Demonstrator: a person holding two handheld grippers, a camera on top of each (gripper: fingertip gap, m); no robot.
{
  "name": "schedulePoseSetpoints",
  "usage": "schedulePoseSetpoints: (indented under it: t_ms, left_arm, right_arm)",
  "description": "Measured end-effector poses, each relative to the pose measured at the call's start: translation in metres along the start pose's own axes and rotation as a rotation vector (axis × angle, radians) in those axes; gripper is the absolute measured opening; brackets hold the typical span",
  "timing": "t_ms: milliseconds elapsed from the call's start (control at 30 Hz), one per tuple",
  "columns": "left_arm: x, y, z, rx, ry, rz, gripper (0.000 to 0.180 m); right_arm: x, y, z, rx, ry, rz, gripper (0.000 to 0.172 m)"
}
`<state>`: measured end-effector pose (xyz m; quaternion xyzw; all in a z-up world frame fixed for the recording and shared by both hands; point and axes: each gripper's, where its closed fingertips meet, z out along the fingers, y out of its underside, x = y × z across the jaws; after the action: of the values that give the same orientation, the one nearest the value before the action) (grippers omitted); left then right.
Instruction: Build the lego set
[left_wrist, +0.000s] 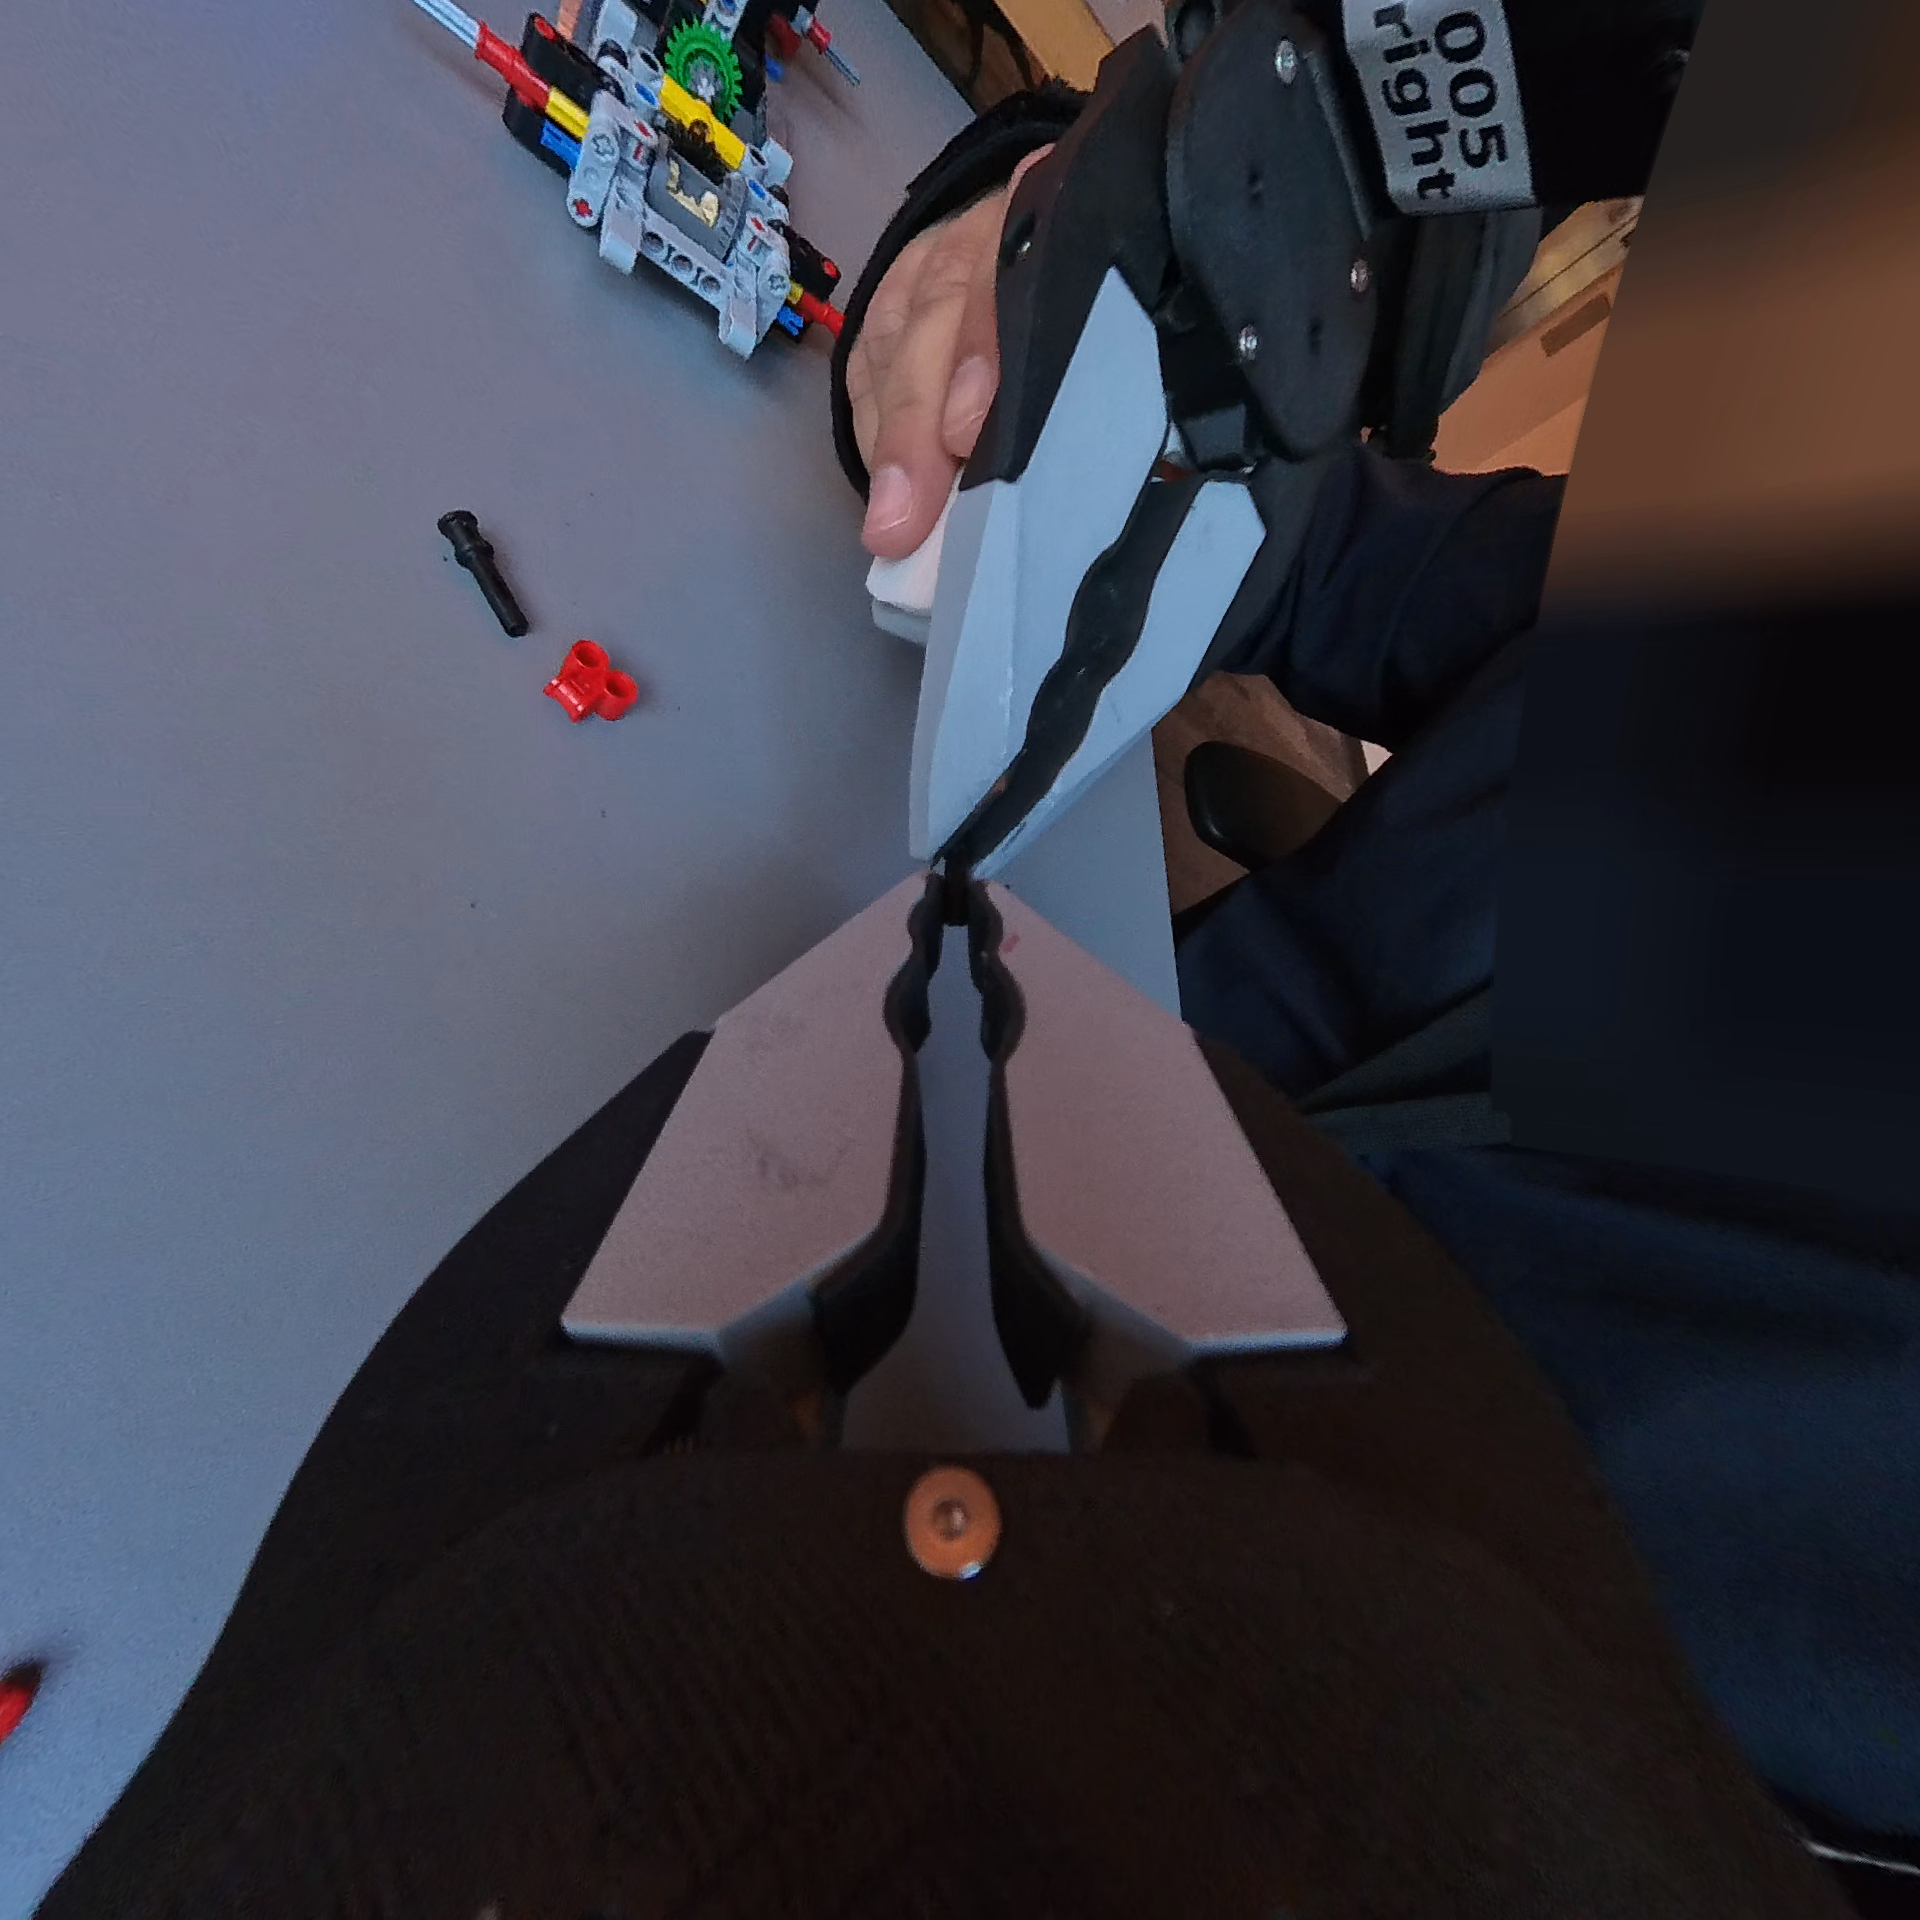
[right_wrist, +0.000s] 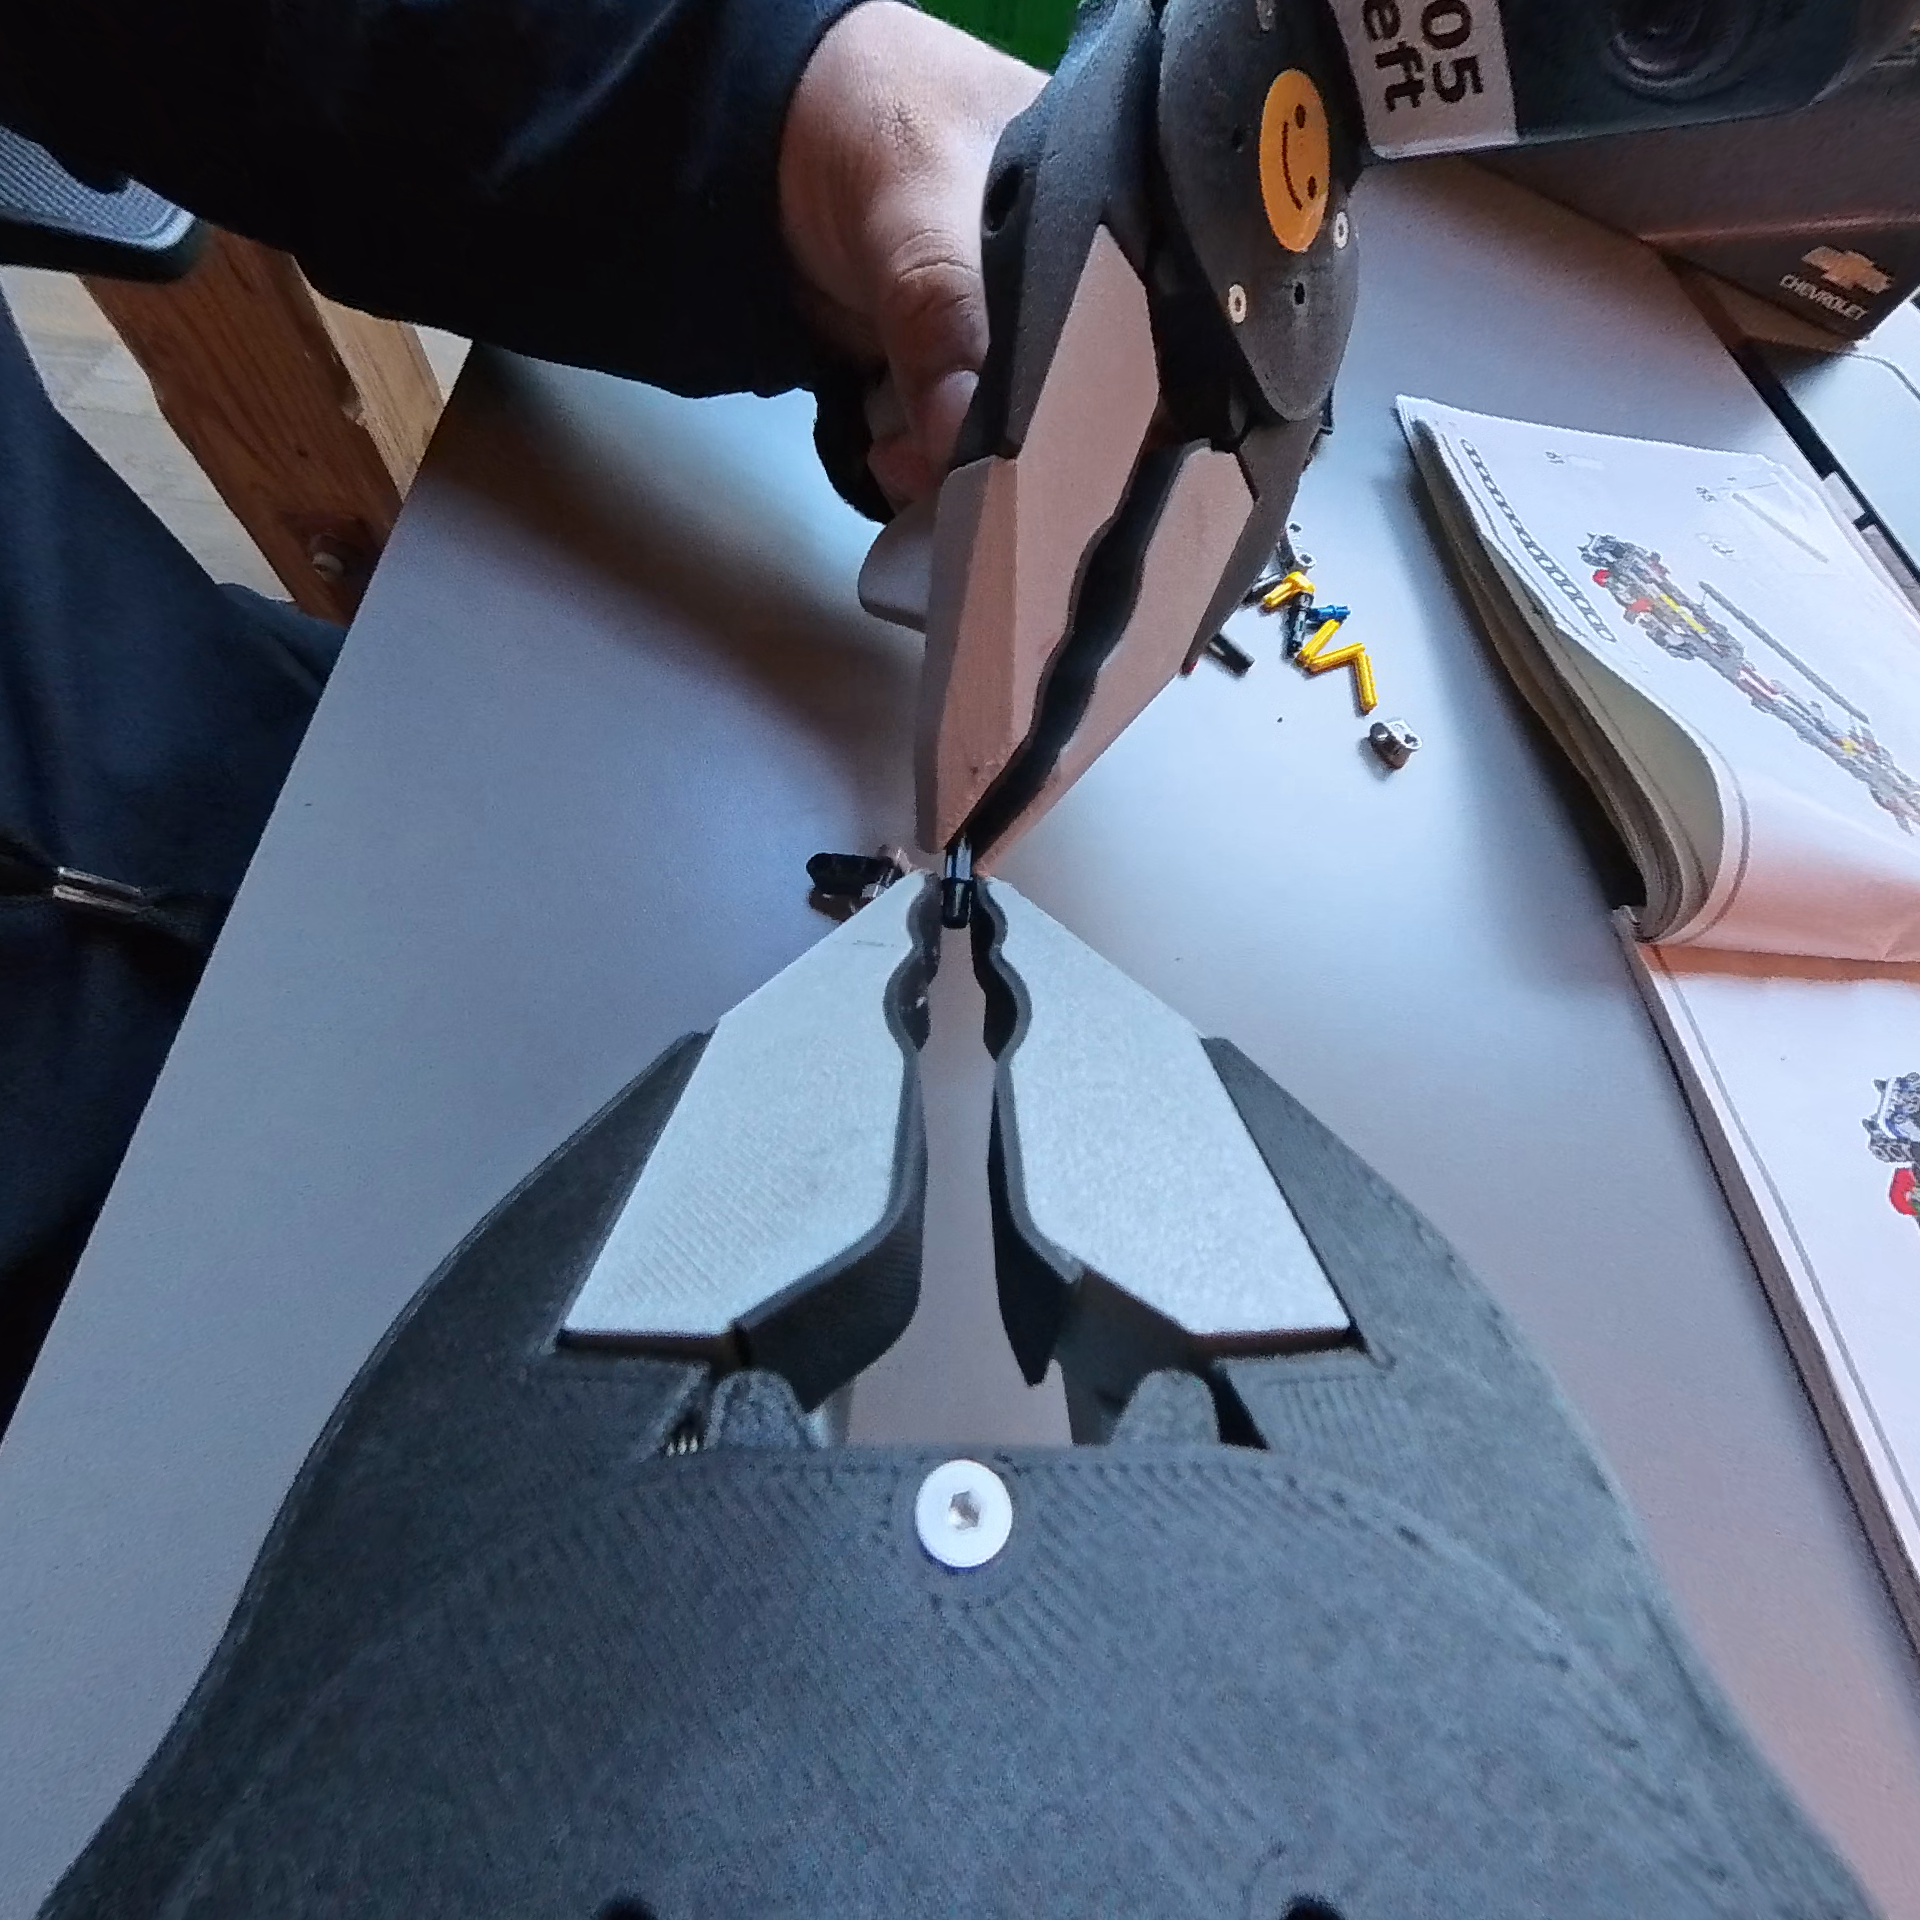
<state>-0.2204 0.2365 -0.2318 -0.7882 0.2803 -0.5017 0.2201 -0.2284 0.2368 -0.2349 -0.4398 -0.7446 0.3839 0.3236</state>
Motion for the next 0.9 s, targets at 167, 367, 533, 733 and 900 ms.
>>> schedulePoseSetpoints:
  t_ms: [167, 367, 533, 733, 900]
  left_arm:
    - [-0.0003, -0.0006, 0.0001, 0.009, 0.005, -0.003, 0.002]
    - [-0.0012, -0.0008, -0.0008, 0.024, 0.005, -0.007, 0.002]
    - [-0.0019, -0.0001, -0.0018, 0.033, 0.009, -0.015, 0.002]
    - [-0.0028, 0.0003, -0.0006, 0.030, 0.006, -0.012, 0.002]
    - [-0.0032, 0.0000, 0.0006, 0.031, 0.009, -0.011, 0.002]
  right_arm:
    - [0.0011, -0.0002, -0.0007, 0.002, 0.003, 0.004, 0.002]
    - [0.0023, -0.0003, -0.0016, 0.001, 0.009, 0.004, 0.002]
    - [0.0026, -0.0008, -0.0023, 0.005, 0.007, 0.009, 0.001]
    - [0.0021, 0.0004, -0.0014, 0.004, -0.004, 0.023, 0.001]
    - [0.0021, 0.0010, -0.0017, 0.004, -0.013, 0.036, 0.001]
